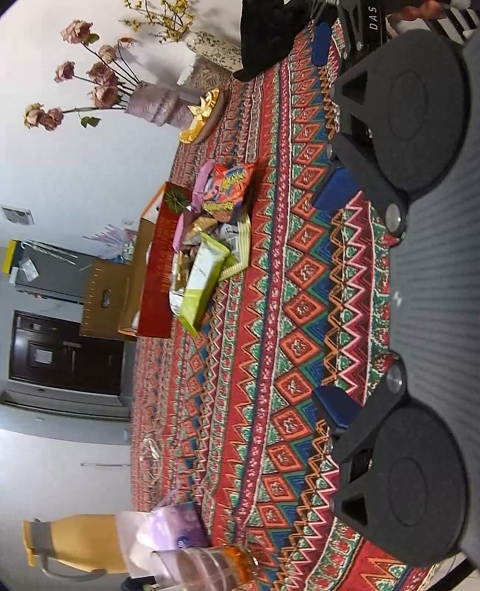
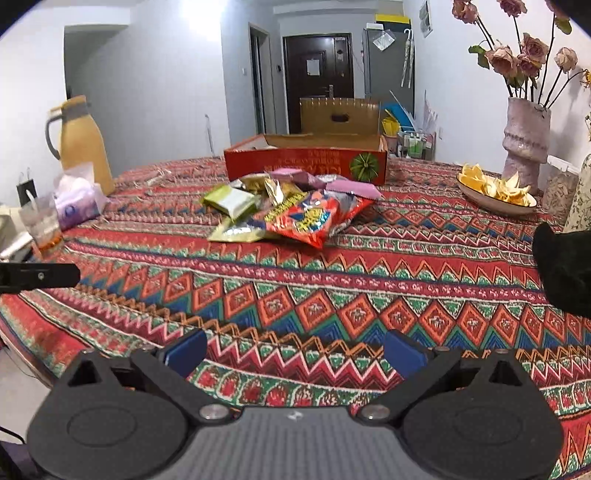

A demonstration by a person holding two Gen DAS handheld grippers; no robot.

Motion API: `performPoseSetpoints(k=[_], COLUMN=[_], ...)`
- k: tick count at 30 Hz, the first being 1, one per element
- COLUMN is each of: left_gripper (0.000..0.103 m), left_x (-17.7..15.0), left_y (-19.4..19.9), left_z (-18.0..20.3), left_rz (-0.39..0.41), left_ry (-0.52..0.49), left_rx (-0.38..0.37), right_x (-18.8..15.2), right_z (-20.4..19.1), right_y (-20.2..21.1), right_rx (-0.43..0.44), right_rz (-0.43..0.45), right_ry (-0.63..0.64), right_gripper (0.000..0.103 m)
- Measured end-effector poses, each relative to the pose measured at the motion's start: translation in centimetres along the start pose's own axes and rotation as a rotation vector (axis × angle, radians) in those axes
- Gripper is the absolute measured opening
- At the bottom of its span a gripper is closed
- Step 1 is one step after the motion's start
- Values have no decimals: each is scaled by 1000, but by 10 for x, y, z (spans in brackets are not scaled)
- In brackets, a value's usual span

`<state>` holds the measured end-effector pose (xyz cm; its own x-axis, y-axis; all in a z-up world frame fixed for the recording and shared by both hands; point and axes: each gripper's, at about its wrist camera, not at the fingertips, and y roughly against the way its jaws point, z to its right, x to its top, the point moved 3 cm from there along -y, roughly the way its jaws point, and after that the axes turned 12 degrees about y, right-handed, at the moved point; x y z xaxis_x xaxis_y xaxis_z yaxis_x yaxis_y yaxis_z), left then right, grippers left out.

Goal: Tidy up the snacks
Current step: 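Move both open tools back to the snack pile, then grasp a green-and-white bar packet with the left tool while the right tool grasps a biscuit packet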

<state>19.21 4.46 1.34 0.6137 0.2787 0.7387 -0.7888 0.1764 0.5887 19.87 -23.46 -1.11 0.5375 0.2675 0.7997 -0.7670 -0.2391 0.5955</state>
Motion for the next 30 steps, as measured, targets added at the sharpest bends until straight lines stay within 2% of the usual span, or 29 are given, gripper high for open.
performPoseSetpoints(k=[7,9,13,15,18,21,22,24,27,30], left_gripper=[103,103,101,100,95,95,90,83,76,71], left_x=[21,32,62,79,105,125,130,137,139,130], left_y=[-30,-43,-80,-100,-138,-180,-195,-222,-248,-248], left_z=[-1,1,13,21,32,39,39,39,37,37], left_rz=[-13,-10,-26,-21,-24,-35,-55,-73,-59,-3], left_ry=[14,32,45,43,41,78,85,105,64,-58], left_rx=[12,15,14,1,-4,-50,-53,-11,13,39], right_x=[17,25,47,59,82,107,114,128,147,161], right_z=[1,5,20,28,40,49,50,52,58,59], right_y=[-15,-21,-40,-51,-72,-101,-111,-133,-171,-209], right_rx=[24,44,77,75,102,139,144,152,177,104], right_rz=[19,31,46,48,69,77,77,83,66,47], right_ry=[-17,-30,-85,-103,-143,-176,-178,-187,-237,-224], right_gripper=[100,90,84,76,69,60,59,55,52,52])
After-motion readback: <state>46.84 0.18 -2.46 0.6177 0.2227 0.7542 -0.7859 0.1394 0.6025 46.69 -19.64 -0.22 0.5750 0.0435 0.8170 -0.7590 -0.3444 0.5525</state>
